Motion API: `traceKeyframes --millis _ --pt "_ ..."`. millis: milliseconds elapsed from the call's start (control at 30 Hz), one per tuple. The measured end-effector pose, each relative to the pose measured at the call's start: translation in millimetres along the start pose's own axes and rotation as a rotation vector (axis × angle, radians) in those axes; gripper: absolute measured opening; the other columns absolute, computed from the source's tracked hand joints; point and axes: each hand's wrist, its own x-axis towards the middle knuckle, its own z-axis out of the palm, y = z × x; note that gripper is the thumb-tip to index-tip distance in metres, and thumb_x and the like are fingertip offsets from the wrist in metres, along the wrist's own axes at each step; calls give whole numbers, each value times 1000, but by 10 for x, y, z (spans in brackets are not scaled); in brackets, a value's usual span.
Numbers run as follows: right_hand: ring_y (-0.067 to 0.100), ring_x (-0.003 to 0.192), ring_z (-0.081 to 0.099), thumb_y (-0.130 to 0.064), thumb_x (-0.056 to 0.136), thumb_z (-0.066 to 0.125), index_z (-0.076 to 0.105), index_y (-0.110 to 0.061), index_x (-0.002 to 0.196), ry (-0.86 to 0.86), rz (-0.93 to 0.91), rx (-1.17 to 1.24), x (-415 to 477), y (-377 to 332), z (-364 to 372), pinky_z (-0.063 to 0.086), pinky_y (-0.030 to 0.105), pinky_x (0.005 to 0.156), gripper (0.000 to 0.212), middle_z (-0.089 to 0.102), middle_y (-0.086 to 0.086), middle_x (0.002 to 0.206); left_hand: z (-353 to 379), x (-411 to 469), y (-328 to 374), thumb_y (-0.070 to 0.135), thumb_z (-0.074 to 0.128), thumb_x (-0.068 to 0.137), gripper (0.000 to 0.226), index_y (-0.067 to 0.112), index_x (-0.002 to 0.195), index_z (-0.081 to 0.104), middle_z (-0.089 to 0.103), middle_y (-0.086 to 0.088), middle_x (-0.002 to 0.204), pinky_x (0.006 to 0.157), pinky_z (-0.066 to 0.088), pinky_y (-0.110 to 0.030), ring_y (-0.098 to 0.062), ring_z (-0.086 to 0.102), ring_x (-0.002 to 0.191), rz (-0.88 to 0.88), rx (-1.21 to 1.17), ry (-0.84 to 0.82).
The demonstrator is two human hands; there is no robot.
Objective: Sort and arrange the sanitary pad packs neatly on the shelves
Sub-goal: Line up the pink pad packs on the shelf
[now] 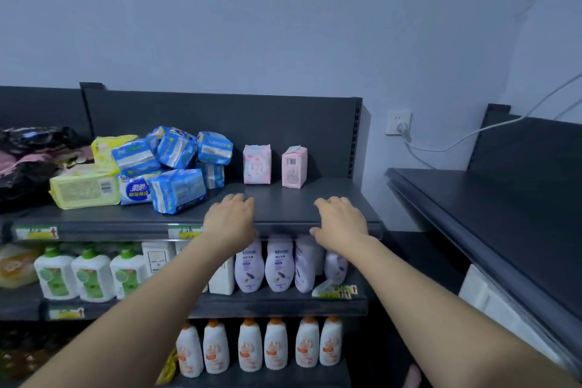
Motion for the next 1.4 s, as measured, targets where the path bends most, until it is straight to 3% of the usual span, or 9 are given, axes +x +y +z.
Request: traceKeyframes --millis 467,700,867,933,1000,1100,1167,1267,1400 --pt "24 116 45 -39 89 62 46 -17 127 20 24 38 1669 27 495 44 35 83 48 52 4 123 531 1503 -526 41 63 86 48 15 123 49 49 -2 128 93 44 -36 -21 44 121 -31 -52 -25" --pt "25 115 44 -29 85 66 38 -23 136 64 -5 96 2348 129 738 43 34 74 58 32 2 143 847 2067 -626 41 65 85 49 17 125 50 49 -1 126 88 45 -35 -20 45 119 -113 -115 -69" --pt "23 145 13 -28 89 63 15 -28 151 72 -102 82 2737 217 901 34 38 105 78 4 1 160 1063 2439 -639 39 70 80 62 15 129 42 50 -5 125 88 46 -36 -23 48 117 -217 -279 -91" --pt "20 146 10 -26 91 59 7 -29 153 47 -130 129 2809 252 976 33 38 107 81 8 -3 160 1159 2545 -591 35 71 79 73 11 136 32 49 -9 126 86 45 -38 -27 51 114 -292 -411 -104" --pt "20 140 21 -29 90 60 12 -27 153 94 -132 164 2856 305 1080 37 36 103 79 26 -3 153 1251 2649 -557 35 71 78 89 6 144 18 46 -13 133 90 46 -40 -30 51 117 -372 -546 -114" --pt "25 115 41 -51 81 66 44 -22 137 293 -25 182 2881 415 1232 45 35 85 67 46 2 125 1354 2788 -546 42 76 75 114 3 151 0 37 -15 147 105 38 -43 -32 42 131 -487 -738 -122" --pt "27 103 45 -62 72 69 59 -16 113 424 133 304 2884 494 1314 47 35 73 63 49 7 110 1408 2869 -538 37 76 77 108 4 151 4 39 -13 147 106 37 -41 -31 42 132 -539 -850 -108" --pt "25 105 45 -58 71 72 59 -14 101 489 394 627 2894 627 1352 40 29 76 55 45 5 109 1494 2962 -525 34 79 75 93 4 144 24 47 -12 140 102 41 -39 -31 47 127 -580 -919 -45" --pt "25 98 54 -35 77 71 50 -15 98 321 595 978 2916 790 1374 41 29 76 36 39 4 117 1593 3064 -481 46 83 63 84 10 129 46 54 -13 129 99 46 -45 -30 53 118 -603 -921 -45"
